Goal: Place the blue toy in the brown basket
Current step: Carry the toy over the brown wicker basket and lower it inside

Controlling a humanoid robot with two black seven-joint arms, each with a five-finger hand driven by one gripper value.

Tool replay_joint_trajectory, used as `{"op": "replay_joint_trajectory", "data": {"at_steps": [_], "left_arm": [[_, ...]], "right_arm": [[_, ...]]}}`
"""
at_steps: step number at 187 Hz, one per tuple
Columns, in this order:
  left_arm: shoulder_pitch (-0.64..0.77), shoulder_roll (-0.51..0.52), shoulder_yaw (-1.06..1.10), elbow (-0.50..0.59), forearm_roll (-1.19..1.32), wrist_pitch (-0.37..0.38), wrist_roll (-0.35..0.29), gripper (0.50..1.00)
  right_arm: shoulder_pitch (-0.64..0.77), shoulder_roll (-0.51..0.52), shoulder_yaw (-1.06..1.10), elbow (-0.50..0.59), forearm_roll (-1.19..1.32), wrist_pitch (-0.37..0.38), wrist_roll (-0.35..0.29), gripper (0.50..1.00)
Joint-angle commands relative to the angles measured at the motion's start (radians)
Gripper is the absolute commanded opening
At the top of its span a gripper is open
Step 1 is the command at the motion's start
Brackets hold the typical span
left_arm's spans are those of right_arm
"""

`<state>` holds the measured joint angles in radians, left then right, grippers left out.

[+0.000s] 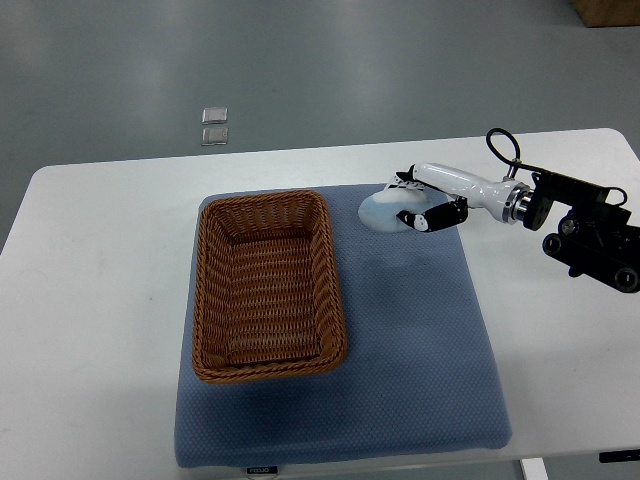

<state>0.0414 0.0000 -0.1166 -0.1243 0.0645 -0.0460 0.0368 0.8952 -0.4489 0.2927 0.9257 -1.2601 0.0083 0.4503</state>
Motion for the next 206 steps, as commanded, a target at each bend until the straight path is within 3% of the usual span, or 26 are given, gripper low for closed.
{"op": "replay_joint_trajectory", "data": {"at_steps": [1,47,100,162,169,179,198,206], "left_arm": [[0.000,0.000,0.000,0.000,0.000,0.000,0.000,1.000],[0.000,0.000,0.000,0.000,0.000,0.000,0.000,1.000],[0.000,0.000,0.000,0.000,0.000,0.000,0.000,1.000],[0.000,0.000,0.000,0.000,0.000,0.000,0.000,1.000],[0.000,0.000,0.000,0.000,0.000,0.000,0.000,1.000],[0.000,0.000,0.000,0.000,0.000,0.000,0.000,1.000],[0.000,0.000,0.000,0.000,0.000,0.000,0.000,1.000],[0.000,0.000,0.000,0.000,0.000,0.000,0.000,1.000]], "right_arm": [[0.030,0.001,0.011,0.045,0.001,0.001,0.028,0.500],[0.146,0.139,-0.007,0.050,-0.008,0.004,0.010,0.500],[0.191,0.320,-0.187,0.031,-0.090,0.012,-0.087,0.500],[0.169,0.338,-0.213,0.012,-0.100,-0.022,-0.124,0.500],[0.165,0.338,-0.213,0.007,-0.099,-0.022,-0.124,0.570],[0.156,0.338,-0.213,0.005,-0.096,-0.022,-0.124,0.617],[0.148,0.340,-0.199,0.004,-0.081,-0.027,-0.124,0.854],[0.146,0.340,-0.199,0.004,-0.081,-0.034,-0.124,0.881]]}}
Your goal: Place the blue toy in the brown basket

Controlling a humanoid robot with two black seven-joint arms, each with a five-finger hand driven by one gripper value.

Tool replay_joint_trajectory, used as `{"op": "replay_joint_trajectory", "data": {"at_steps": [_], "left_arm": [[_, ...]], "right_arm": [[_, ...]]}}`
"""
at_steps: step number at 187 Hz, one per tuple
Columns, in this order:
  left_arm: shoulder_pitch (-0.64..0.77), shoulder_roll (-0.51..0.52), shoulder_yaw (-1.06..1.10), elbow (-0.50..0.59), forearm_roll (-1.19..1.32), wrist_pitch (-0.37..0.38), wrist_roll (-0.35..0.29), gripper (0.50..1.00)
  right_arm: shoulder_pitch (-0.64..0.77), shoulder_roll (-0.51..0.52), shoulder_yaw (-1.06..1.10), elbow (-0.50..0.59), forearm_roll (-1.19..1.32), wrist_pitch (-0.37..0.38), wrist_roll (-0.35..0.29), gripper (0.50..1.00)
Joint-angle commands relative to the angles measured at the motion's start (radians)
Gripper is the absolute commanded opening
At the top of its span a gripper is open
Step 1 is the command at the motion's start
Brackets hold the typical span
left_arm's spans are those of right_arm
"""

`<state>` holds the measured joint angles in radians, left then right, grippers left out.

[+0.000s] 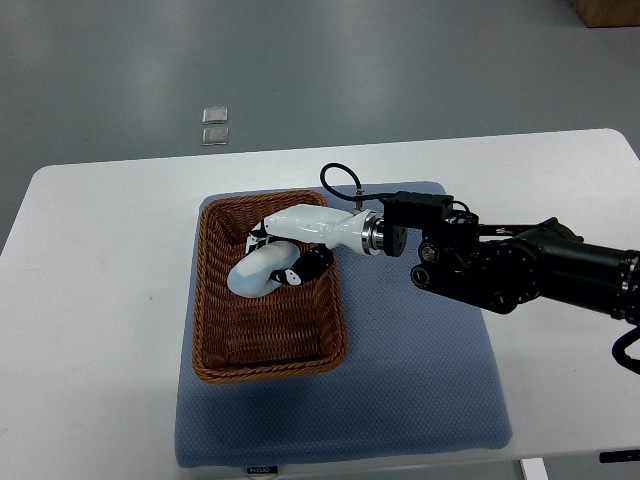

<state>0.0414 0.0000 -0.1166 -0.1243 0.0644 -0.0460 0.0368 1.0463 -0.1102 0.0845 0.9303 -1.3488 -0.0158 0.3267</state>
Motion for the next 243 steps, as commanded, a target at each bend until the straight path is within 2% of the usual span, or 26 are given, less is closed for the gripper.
{"op": "replay_joint_trajectory", "data": {"at_steps": [1,8,57,114,137,140,144,165,181,216,243], "left_arm": [[0.000,0.000,0.000,0.000,0.000,0.000,0.000,1.000],[0.000,0.000,0.000,0.000,0.000,0.000,0.000,1.000],[0.000,0.000,0.000,0.000,0.000,0.000,0.000,1.000],[0.000,0.000,0.000,0.000,0.000,0.000,0.000,1.000],[0.000,0.000,0.000,0.000,0.000,0.000,0.000,1.000],[0.000,0.000,0.000,0.000,0.000,0.000,0.000,1.000],[0.000,0.000,0.000,0.000,0.000,0.000,0.000,1.000],[0.000,0.000,0.000,0.000,0.000,0.000,0.000,1.000],[0.000,0.000,0.000,0.000,0.000,0.000,0.000,1.000],[0.000,0.000,0.000,0.000,0.000,0.000,0.000,1.000],[0.000,0.000,0.000,0.000,0.000,0.000,0.000,1.000]], "right_arm": [[-0.005,0.001,0.009,-0.001,0.008,-0.010,0.000,0.881],[-0.009,0.006,0.009,-0.001,0.008,-0.016,0.000,0.903],[-0.015,-0.008,0.038,-0.001,0.059,-0.036,0.011,0.901],[-0.008,-0.074,0.141,-0.001,0.424,0.040,-0.006,0.903],[-0.022,-0.091,0.244,-0.001,0.528,0.100,-0.098,0.903],[-0.031,-0.091,0.277,-0.001,0.566,0.108,-0.136,0.903],[-0.035,-0.091,0.288,-0.001,0.579,0.109,-0.147,0.903],[-0.068,-0.091,0.402,-0.031,0.727,0.103,-0.287,0.903],[-0.107,-0.092,0.463,-0.059,0.859,0.100,-0.350,0.903],[-0.181,-0.149,0.515,-0.079,1.111,0.100,-0.373,0.903],[-0.201,-0.154,0.518,-0.082,1.165,0.097,-0.370,0.903]]}}
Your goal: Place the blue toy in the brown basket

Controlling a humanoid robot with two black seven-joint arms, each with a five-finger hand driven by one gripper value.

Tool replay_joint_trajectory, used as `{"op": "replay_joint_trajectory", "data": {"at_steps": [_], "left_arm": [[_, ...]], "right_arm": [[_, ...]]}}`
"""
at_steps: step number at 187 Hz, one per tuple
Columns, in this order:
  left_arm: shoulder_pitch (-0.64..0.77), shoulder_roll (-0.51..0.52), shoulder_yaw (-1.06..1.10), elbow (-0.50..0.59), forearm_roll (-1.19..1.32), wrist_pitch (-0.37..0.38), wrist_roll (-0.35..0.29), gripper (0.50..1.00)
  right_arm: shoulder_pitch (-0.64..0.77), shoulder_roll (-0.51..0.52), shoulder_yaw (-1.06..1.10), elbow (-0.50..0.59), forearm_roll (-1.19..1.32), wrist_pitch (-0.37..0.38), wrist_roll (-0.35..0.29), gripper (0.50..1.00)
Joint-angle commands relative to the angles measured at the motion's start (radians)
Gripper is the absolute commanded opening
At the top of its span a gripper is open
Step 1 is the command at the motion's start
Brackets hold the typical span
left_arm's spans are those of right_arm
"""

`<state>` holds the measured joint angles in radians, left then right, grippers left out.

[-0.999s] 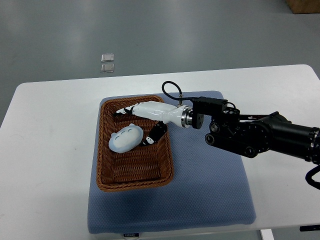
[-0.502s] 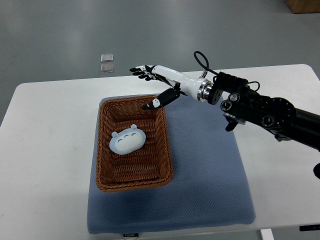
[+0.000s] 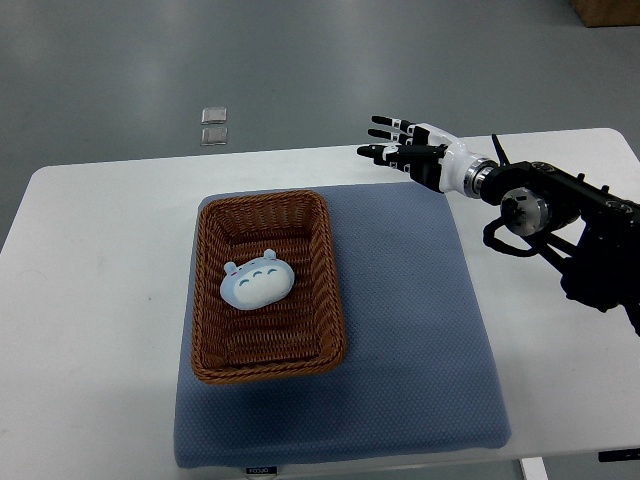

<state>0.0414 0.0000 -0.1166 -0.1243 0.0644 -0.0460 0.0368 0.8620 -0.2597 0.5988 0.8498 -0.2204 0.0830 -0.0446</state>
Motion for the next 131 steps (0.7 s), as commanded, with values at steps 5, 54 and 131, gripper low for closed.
{"op": "replay_joint_trajectory", "data": {"at_steps": [5,54,131], "left_arm": [[0.000,0.000,0.000,0.000,0.000,0.000,0.000,1.000],[0.000,0.000,0.000,0.000,0.000,0.000,0.000,1.000],[0.000,0.000,0.000,0.000,0.000,0.000,0.000,1.000]], "right_arm": [[-0.020,-0.006,0.004,-0.001,0.036,-0.003,0.003,0.905],[-0.024,0.005,0.039,-0.038,0.032,-0.038,0.058,0.915],[-0.047,0.007,0.039,-0.092,0.027,-0.035,0.060,0.917]]}}
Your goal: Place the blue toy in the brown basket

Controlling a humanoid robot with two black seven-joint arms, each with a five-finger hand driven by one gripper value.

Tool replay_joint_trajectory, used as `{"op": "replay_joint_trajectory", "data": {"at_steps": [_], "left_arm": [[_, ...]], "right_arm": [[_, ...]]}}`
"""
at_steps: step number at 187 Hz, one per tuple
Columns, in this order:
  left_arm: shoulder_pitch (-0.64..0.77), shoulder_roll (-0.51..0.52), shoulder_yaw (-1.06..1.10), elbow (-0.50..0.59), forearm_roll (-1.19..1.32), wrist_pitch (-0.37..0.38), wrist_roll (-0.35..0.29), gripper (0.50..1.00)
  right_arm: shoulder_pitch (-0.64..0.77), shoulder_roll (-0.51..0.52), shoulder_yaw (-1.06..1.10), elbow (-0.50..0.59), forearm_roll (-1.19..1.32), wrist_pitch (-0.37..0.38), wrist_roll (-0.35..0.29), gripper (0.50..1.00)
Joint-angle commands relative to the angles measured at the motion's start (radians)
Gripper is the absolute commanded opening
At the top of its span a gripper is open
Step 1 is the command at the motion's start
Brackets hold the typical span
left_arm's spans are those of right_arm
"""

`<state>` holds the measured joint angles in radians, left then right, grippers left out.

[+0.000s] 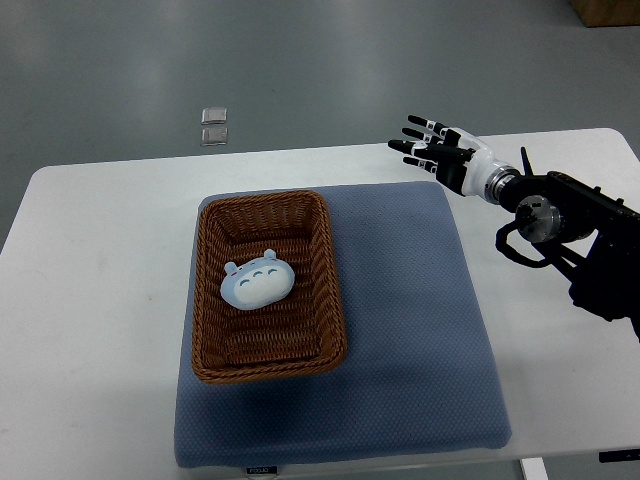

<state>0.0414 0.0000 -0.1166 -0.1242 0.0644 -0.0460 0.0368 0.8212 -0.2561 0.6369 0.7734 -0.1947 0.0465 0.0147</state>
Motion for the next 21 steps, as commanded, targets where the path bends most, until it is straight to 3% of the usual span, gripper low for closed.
{"op": "replay_joint_trajectory", "data": {"at_steps": [1,21], "left_arm": [[0.000,0.000,0.000,0.000,0.000,0.000,0.000,1.000],[0.000,0.000,0.000,0.000,0.000,0.000,0.000,1.000]], "right_arm": [[-0.007,0.003,0.001,-0.016,0.001,0.001,0.001,0.917],[-0.008,0.003,0.001,-0.017,0.003,0.003,0.002,0.915]]}}
